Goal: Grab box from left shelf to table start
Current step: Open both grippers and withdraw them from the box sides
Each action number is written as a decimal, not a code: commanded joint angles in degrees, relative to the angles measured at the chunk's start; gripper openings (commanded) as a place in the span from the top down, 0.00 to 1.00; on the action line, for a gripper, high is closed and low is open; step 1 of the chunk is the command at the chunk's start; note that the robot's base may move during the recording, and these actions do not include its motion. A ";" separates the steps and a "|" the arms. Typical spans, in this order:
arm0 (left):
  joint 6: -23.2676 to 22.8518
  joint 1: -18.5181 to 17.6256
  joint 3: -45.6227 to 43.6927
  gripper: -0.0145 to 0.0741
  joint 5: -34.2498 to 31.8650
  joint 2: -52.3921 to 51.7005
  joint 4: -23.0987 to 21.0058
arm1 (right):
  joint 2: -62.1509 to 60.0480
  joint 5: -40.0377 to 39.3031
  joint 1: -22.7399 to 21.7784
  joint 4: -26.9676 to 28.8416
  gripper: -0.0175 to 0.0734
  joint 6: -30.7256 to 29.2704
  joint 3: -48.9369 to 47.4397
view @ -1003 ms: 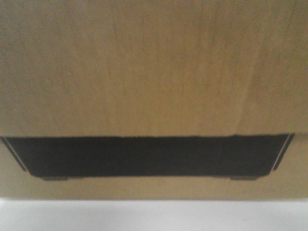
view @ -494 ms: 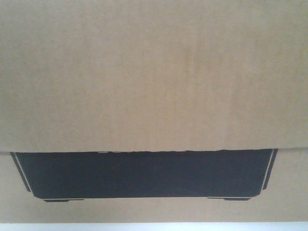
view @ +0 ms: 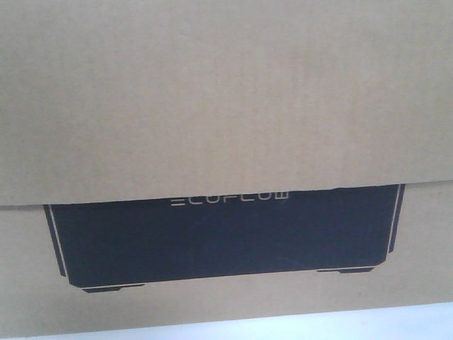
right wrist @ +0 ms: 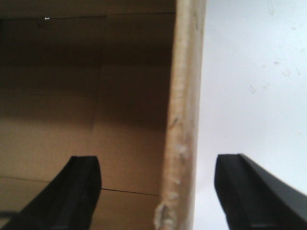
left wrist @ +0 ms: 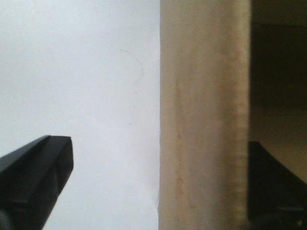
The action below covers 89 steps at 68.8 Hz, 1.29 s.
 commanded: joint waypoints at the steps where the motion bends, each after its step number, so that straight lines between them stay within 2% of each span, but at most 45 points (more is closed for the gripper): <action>1: 1.33 -0.19 -4.02 0.19 -1.01 -1.63 -0.48 | -1.09 -0.70 -0.11 0.07 0.14 -0.97 -2.24; 13: 1.99 -0.19 -8.24 0.19 0.32 -4.86 -0.48 | -2.29 0.56 -0.11 -1.49 0.14 -0.97 -7.28; 23: 1.99 -0.19 -9.28 0.19 -0.21 -11.69 -0.48 | -5.91 0.61 -0.11 -1.74 0.15 -0.97 -13.11; 28: 1.99 -0.19 -9.16 0.21 -0.28 -15.61 -0.48 | -8.32 0.67 -0.11 -1.74 0.18 -0.97 -14.72; 34: 2.40 -0.19 -8.00 0.28 -1.15 -20.66 -0.24 | -11.93 0.81 -0.11 -1.74 0.30 -0.92 -14.88; 39: 3.88 -0.19 -5.51 0.37 -2.30 -26.10 0.53 | -15.08 1.45 -0.11 -1.74 0.47 -0.92 -14.25; 43: 4.14 -0.30 -2.63 0.46 -3.22 -30.76 1.29 | -18.22 1.72 -0.11 -2.07 0.61 -0.92 -12.94; 49: 4.14 -0.30 2.42 0.63 -5.36 -37.09 2.55 | -22.79 1.59 -0.11 -3.30 0.76 -0.92 -9.61; 61: 4.14 -0.30 15.72 0.96 -11.12 -49.27 3.24 | -33.71 -2.54 -0.11 -5.45 0.75 -0.92 1.55; 78: 4.14 -0.30 30.96 0.95 -20.14 -61.93 3.38 | -50.38 -15.78 -0.11 -10.07 0.75 -0.92 20.66; 89: 4.14 -0.30 36.07 0.95 -25.82 -67.03 3.72 | -57.48 -25.85 -0.11 -11.91 0.75 -0.92 28.74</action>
